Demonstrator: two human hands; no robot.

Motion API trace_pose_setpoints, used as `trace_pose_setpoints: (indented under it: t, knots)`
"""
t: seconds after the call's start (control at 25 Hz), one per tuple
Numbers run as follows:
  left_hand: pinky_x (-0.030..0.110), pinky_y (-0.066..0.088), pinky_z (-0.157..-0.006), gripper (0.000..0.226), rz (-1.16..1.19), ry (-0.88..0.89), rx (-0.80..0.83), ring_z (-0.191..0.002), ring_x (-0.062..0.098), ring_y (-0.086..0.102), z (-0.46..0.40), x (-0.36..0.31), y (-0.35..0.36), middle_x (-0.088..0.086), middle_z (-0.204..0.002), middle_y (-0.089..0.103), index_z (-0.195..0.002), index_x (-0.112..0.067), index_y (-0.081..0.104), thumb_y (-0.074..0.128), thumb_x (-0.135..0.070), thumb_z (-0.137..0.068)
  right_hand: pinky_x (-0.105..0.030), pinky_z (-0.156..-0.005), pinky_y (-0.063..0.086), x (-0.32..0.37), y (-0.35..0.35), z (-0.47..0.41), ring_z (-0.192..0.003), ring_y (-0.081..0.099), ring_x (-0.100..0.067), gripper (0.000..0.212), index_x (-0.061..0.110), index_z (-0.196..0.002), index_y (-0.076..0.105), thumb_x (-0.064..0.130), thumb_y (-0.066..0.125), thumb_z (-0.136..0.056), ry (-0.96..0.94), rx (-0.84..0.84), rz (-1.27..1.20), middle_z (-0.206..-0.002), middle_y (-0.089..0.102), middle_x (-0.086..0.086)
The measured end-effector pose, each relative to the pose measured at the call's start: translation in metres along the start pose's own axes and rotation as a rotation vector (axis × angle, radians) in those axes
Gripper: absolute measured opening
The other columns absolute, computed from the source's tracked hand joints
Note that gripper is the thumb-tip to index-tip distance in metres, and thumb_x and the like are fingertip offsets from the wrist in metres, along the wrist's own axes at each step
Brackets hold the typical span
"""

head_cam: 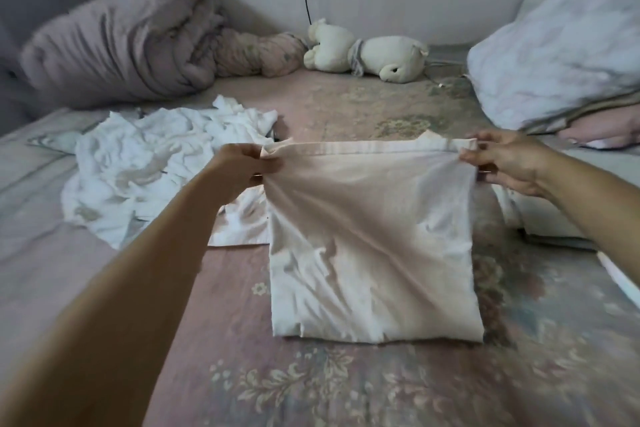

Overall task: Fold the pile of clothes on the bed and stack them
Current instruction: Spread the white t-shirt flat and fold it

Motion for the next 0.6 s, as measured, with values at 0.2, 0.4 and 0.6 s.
trace_pose_setpoints:
  t: [0.2, 0.4, 0.6]
  knots:
    - [0.019, 0.055, -0.065, 0.013, 0.000, 0.194, 0.005, -0.067, 0.013, 0.062, 0.088, -0.096, -0.010, 0.005, -0.070, 0.061, -0.072, -0.003, 0.058, 0.069, -0.002, -0.080, -0.032, -0.082, 0.053, 0.100, -0.046, 0.095, -0.087, 0.062, -0.018, 0.031, 0.013, -0.110, 0.061, 0.001, 0.068, -0.082, -0.175, 0.057, 0.350, -0.091, 0.064, -0.003]
    - [0.013, 0.045, -0.051, 0.013, 0.056, 0.473, -0.212, -0.048, 0.001, 0.052, 0.175, -0.181, -0.010, -0.009, -0.053, 0.058, -0.071, -0.011, 0.067, 0.074, -0.002, -0.077, -0.025, -0.077, 0.049, 0.216, -0.071, 0.187, -0.083, 0.058, -0.013, 0.019, 0.013, -0.096, 0.062, -0.001, 0.066, -0.084, -0.494, -0.085, 0.333, -0.086, 0.062, -0.003]
    - [0.021, 0.033, -0.052, 0.036, -0.355, 0.551, -0.269, -0.052, 0.006, 0.036, 0.205, -0.202, 0.013, -0.010, -0.052, 0.044, -0.060, -0.003, 0.063, 0.083, -0.033, -0.061, -0.010, -0.060, 0.042, 0.219, -0.073, 0.211, -0.072, 0.058, -0.016, 0.016, 0.011, -0.079, 0.064, -0.003, 0.072, -0.078, -0.630, -0.192, 0.453, -0.076, 0.064, -0.004]
Point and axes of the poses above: each hand's wrist, its own z-axis away from the middle knuckle, its own y-axis out of the palm, x = y × z, the point moved 2 cm from there along -z, towards the middle knuckle
